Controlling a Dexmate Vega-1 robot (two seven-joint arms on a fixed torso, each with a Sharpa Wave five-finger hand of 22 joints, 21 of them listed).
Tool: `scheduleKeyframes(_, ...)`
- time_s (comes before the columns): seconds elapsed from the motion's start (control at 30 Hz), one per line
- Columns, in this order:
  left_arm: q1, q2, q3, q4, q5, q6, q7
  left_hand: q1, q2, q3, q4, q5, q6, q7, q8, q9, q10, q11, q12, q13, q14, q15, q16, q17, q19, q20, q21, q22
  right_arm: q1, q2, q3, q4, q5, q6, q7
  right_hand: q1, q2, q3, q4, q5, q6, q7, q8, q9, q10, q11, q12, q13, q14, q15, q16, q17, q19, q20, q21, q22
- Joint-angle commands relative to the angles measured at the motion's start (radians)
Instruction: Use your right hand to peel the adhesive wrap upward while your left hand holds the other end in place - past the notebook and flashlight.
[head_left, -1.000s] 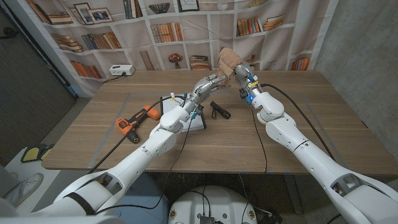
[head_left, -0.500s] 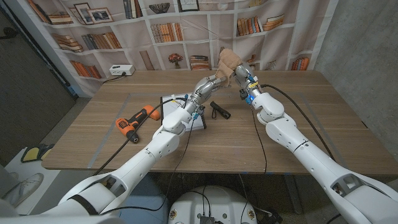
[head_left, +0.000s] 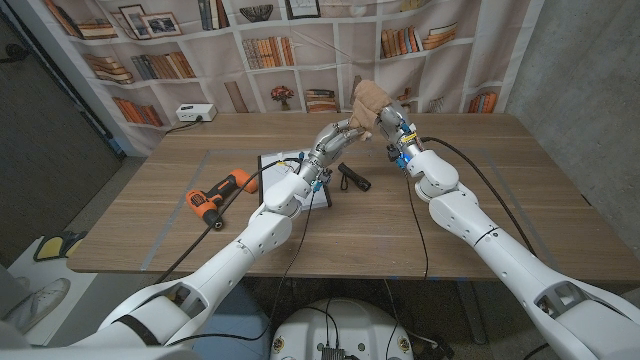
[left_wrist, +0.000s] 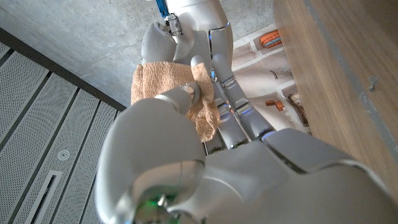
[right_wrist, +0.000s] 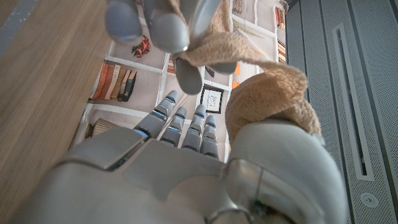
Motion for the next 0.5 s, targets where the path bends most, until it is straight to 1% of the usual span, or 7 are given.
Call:
scheduleKeyframes(0.03, -0.007, -0.003, 0.0, -0.01, -0.031, 0.023, -0.032, 0.071, 0.001, 0.013, -0.024, 0.035, 0.015, -0.009, 0.05, 0.064, 0.055, -0.004, 0.025, 0.041, 0.035, -0.015, 0.032, 0.046, -0.036, 0.009, 0.08, 0.04, -0.005, -0.008, 0.004, -0.006, 0.003, -0.006, 0.0, -0.002, 0.002, 0.0, -0.006, -0.004, 0.008, 0.003, 0.01, -0.001, 0.003, 0.006, -0.002, 0.001, -0.003, -0.069, 0.004, 0.0, -0.001, -0.002, 0.002, 0.0)
scheduleKeyframes(0.13, -0.009, -0.008, -0.001, -0.004, -0.04, 0.024, -0.04, 0.09, -0.004, -0.001, -0.024, 0.049, 0.014, -0.011, 0.07, 0.094, 0.069, -0.005, 0.036, 0.064, 0.042, -0.012, 0.05, 0.074, -0.05, 0.011, 0.116, 0.053, -0.006, -0.011, 0.004, -0.007, 0.0, -0.004, 0.001, -0.002, 0.003, 0.0, -0.006, -0.004, 0.009, 0.004, 0.01, -0.001, 0.003, 0.005, -0.002, 0.0, -0.003, -0.069, 0.004, -0.001, -0.001, -0.002, 0.002, 0.0)
scheduleKeyframes(0.23, -0.009, -0.012, -0.002, -0.002, -0.046, 0.024, -0.044, 0.101, -0.006, -0.007, -0.022, 0.06, 0.022, -0.013, 0.087, 0.115, 0.084, -0.003, 0.047, 0.08, 0.045, -0.011, 0.06, 0.09, -0.056, 0.01, 0.141, 0.061, -0.009, -0.012, 0.008, -0.013, 0.006, -0.01, -0.005, -0.002, 0.003, -0.001, -0.007, -0.004, 0.009, 0.004, 0.01, -0.001, 0.003, 0.005, -0.003, 0.0, -0.003, -0.069, 0.005, -0.002, -0.001, -0.001, 0.002, 0.0)
scheduleKeyframes(0.3, -0.009, -0.015, -0.003, 0.0, -0.054, 0.024, -0.049, 0.107, -0.008, -0.01, -0.022, 0.067, 0.028, -0.01, 0.097, 0.127, 0.096, -0.004, 0.054, 0.091, 0.047, -0.012, 0.065, 0.1, -0.062, 0.008, 0.156, 0.065, -0.011, -0.013, 0.01, -0.015, 0.006, -0.011, -0.009, -0.003, 0.003, -0.001, -0.007, -0.004, 0.009, 0.004, 0.01, -0.001, 0.003, 0.004, -0.003, 0.0, -0.003, -0.069, 0.005, -0.002, -0.001, -0.001, 0.002, 0.0)
scheduleKeyframes(0.33, -0.009, -0.017, -0.004, 0.001, -0.059, 0.024, -0.054, 0.111, -0.011, -0.012, -0.021, 0.074, 0.04, -0.007, 0.109, 0.14, 0.111, -0.004, 0.062, 0.101, 0.05, -0.01, 0.07, 0.109, -0.066, 0.009, 0.17, 0.066, -0.011, -0.014, 0.01, -0.014, 0.004, -0.009, -0.008, -0.003, 0.003, -0.001, -0.007, -0.004, 0.009, 0.005, 0.01, -0.001, 0.003, 0.005, -0.003, 0.0, -0.003, -0.07, 0.005, -0.003, -0.001, -0.001, 0.002, 0.0)
scheduleKeyframes(0.43, -0.009, -0.023, -0.007, 0.004, -0.069, 0.024, -0.062, 0.122, -0.016, -0.01, -0.025, 0.087, 0.061, 0.0, 0.12, 0.145, 0.13, -0.012, 0.072, 0.115, 0.063, -0.008, 0.074, 0.112, -0.062, 0.017, 0.191, 0.066, -0.014, -0.018, 0.014, -0.018, 0.008, -0.011, -0.009, -0.003, 0.003, -0.001, -0.008, -0.004, 0.009, 0.004, 0.009, -0.001, 0.004, 0.004, -0.002, -0.001, -0.002, -0.069, 0.006, -0.004, -0.001, -0.002, 0.002, 0.0)
scheduleKeyframes(0.5, -0.01, -0.027, -0.008, 0.009, -0.075, 0.022, -0.067, 0.129, -0.025, -0.009, -0.026, 0.098, 0.086, 0.006, 0.129, 0.144, 0.156, -0.006, 0.085, 0.127, 0.083, -0.002, 0.079, 0.111, -0.062, 0.019, 0.208, 0.064, -0.011, -0.027, 0.014, -0.019, -0.002, -0.008, -0.004, -0.003, 0.004, -0.002, -0.008, -0.004, 0.007, 0.005, 0.009, -0.001, 0.004, 0.004, -0.002, -0.001, -0.004, -0.069, 0.005, -0.004, -0.001, -0.002, 0.002, 0.0)
